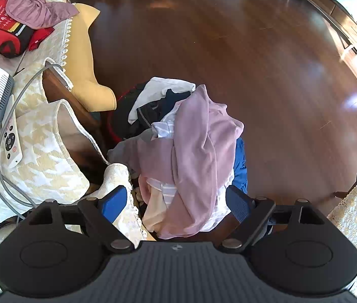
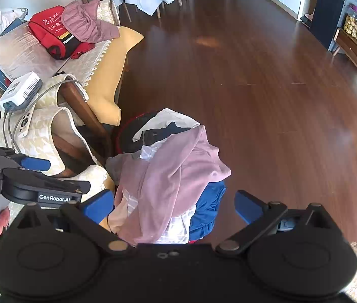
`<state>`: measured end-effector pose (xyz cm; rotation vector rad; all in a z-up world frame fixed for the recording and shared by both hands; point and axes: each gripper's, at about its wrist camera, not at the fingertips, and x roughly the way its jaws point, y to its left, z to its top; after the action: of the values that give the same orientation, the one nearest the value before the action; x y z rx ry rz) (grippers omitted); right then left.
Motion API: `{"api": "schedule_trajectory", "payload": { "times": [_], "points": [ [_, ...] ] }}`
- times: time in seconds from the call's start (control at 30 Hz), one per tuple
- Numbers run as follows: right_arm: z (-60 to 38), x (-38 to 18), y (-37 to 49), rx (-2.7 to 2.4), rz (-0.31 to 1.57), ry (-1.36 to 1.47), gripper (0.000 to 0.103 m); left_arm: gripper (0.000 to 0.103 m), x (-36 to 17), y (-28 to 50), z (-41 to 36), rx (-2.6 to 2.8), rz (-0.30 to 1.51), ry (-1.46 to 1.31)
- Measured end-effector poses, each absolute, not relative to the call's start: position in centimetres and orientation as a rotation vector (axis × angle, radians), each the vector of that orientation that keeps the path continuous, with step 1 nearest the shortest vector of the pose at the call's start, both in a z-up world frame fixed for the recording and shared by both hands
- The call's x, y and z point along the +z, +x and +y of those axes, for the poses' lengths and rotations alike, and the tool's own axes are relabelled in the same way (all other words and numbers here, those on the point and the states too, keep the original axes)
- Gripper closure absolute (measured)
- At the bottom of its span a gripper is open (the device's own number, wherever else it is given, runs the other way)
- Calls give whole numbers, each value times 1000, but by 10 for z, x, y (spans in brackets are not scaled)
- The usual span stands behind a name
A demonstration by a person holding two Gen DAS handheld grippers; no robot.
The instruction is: Fold clothes
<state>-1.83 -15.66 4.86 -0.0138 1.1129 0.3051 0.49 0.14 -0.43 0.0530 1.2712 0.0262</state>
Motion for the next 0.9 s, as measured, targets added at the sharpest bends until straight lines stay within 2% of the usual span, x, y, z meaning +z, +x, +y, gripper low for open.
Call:
{"api": "schedule_trajectory", "payload": {
  "times": [0.9],
  "points": [
    [-155,40,-11,302,1134,-24,0,18,-14,8,7,39,1289,29]
  ]
}}
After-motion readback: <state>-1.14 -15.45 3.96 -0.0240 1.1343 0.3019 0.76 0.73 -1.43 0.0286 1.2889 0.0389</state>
